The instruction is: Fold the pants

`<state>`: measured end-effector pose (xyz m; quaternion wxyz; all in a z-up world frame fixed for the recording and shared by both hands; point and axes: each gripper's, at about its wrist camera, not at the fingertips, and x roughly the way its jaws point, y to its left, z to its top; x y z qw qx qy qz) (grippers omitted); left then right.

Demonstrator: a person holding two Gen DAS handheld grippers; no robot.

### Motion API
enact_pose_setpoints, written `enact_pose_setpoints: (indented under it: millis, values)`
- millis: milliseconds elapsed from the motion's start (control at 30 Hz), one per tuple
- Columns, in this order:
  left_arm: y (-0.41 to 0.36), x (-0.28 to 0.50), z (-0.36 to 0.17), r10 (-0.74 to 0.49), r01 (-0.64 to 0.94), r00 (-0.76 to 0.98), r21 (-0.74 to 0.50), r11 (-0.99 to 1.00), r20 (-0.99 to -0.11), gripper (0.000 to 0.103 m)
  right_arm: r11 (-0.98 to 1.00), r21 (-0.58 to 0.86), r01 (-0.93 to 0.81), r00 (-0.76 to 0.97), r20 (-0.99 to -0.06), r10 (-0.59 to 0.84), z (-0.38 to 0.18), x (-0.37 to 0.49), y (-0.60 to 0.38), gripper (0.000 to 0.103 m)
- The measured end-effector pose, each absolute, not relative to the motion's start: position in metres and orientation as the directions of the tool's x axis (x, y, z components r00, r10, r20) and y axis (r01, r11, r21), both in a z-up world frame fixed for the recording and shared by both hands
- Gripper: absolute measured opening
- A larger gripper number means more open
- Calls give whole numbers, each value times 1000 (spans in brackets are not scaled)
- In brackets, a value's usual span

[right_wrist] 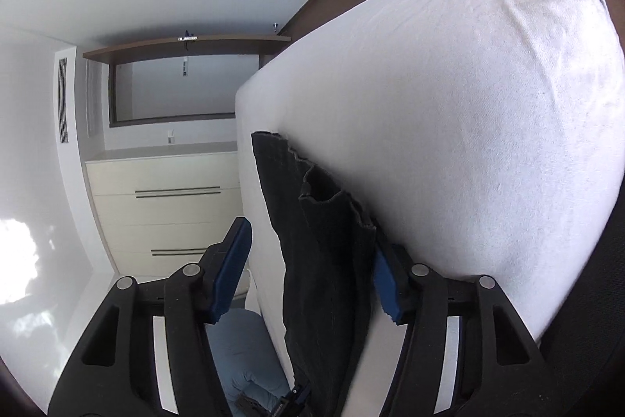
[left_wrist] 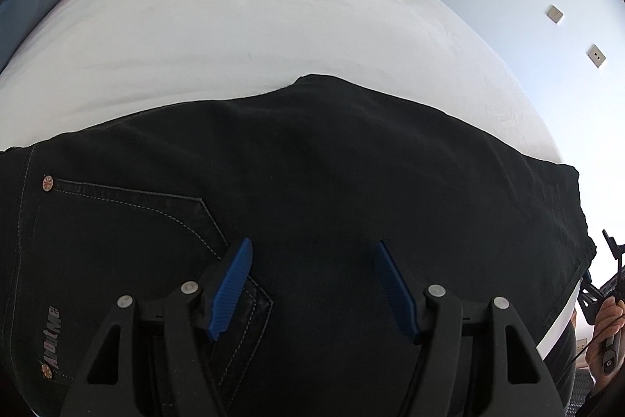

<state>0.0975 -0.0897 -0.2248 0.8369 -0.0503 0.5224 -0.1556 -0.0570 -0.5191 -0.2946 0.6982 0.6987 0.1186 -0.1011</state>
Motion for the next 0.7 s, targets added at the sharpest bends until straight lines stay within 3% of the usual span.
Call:
enact_pose_setpoints:
  millis: [67,133,200,300,467,700]
  values:
    - [-94,99,-228,-296,213,410,-225,951,-862,67,13,954,301,954,-301,3,-291,-54,-519,54]
    - [-97,97,-229,-279,218,421,-202,955,-863,67,32,950,311,950,-312,6,-288,-46,-520,47]
    - [-100,96,-231,-275,217,425,-198,956,-863,67,64,934,351,935,-353,25,-285,-36,-519,25]
    - [-102,93,-232,-283,219,422,-207,954,-861,67,70,919,387,921,-389,16,-292,-26,-519,8]
    - [-103,93,-236,-294,221,422,-218,951,-857,67,46,919,392,920,-393,-4,-299,-21,-523,6]
    - [-96,95,-237,-324,209,423,-256,944,-847,67,147,863,483,875,-482,-45,-282,-8,-516,6]
